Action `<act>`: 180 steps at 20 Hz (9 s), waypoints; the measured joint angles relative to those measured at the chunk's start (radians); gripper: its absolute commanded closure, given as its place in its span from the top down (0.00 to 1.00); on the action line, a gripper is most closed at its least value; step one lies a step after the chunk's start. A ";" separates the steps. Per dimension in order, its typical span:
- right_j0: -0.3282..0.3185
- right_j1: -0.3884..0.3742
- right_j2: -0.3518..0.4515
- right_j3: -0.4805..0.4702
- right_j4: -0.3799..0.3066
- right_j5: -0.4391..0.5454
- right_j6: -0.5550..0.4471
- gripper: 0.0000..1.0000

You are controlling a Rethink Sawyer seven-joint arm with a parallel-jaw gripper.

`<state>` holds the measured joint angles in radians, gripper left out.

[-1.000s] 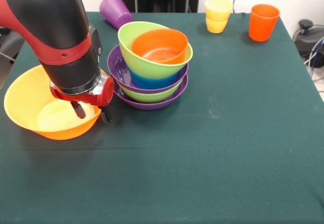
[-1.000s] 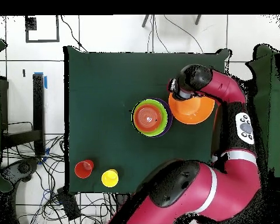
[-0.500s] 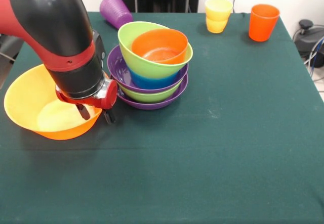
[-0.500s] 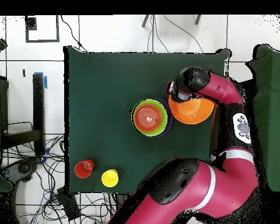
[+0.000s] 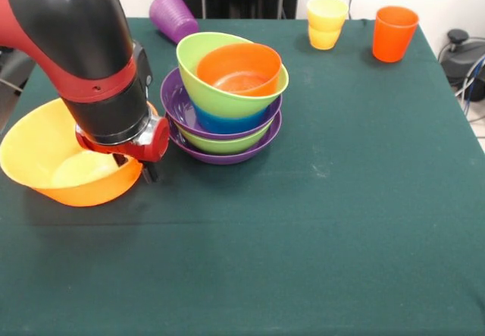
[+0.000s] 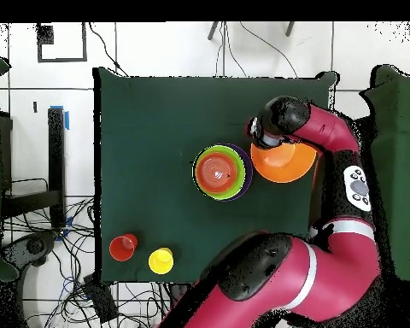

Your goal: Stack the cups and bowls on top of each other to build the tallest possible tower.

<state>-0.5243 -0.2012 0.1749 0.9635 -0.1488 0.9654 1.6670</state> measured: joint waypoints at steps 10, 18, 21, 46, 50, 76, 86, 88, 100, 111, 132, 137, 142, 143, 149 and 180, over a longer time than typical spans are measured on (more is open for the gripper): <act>0.000 -0.020 -0.009 -0.001 0.000 0.000 0.000 0.00; 0.002 -0.031 -0.022 -0.002 0.000 0.000 0.000 0.00; 0.003 -0.034 -0.026 -0.003 -0.001 0.000 0.000 0.00; 0.028 -0.110 -0.065 0.054 0.000 0.000 0.000 0.00; 0.035 -0.147 -0.072 0.107 0.000 0.000 0.000 0.00; 0.044 -0.247 -0.114 0.172 0.000 0.012 0.000 0.00; 0.044 -0.321 -0.118 0.212 0.014 0.023 0.000 0.00; 0.044 -0.336 -0.118 0.223 0.022 0.023 0.000 0.00; 0.060 -0.418 -0.118 0.245 0.042 0.057 0.000 0.00; 0.085 -0.476 -0.120 0.267 0.051 0.061 0.000 0.00; 0.182 -0.567 -0.146 0.307 0.085 0.118 0.000 0.00; 0.212 -0.589 -0.171 0.331 0.095 0.118 0.006 0.00; 0.234 -0.602 -0.187 0.366 0.114 0.118 0.014 0.00; 0.239 -0.606 -0.190 0.376 0.118 0.118 0.016 0.00; 0.269 -0.614 -0.219 0.427 0.133 0.117 0.032 0.00; 0.376 -0.635 -0.302 0.553 0.164 -0.024 0.196 0.00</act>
<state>-0.1483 -0.8366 -0.1266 1.5161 0.0150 0.9412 1.8632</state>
